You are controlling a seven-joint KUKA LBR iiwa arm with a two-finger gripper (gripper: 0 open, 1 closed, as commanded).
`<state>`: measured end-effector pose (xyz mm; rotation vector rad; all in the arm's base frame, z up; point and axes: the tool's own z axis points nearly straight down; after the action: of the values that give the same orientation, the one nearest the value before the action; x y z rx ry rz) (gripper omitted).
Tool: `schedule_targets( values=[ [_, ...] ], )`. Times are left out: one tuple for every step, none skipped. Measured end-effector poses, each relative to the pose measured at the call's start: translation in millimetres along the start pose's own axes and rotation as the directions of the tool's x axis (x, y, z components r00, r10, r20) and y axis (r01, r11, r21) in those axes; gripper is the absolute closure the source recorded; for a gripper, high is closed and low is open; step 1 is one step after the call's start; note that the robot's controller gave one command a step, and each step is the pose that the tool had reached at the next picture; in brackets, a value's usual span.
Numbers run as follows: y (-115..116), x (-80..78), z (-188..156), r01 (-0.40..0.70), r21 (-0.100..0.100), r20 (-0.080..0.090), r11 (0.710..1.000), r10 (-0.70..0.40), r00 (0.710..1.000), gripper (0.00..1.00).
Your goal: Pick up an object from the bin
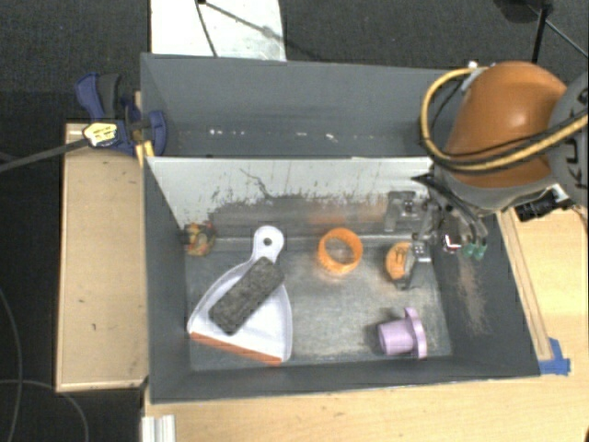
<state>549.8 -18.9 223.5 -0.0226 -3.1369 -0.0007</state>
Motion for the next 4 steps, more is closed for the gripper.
schedule_targets(
  values=[
    [0, -1.2, -5, 0.000, 0.000, 0.008, 1.000, 0.000, 1.000, 0.00],
    [-3, -2.5, -2, -0.007, 0.000, 0.010, 1.000, 0.007, 1.000, 0.00],
    [-30, -14.4, 51, -0.027, 0.000, 0.012, 1.000, 0.027, 1.000, 0.00],
    [-38, -12.5, 73, 0.003, 0.000, 0.005, 1.000, -0.003, 1.000, 0.00]
  ],
)
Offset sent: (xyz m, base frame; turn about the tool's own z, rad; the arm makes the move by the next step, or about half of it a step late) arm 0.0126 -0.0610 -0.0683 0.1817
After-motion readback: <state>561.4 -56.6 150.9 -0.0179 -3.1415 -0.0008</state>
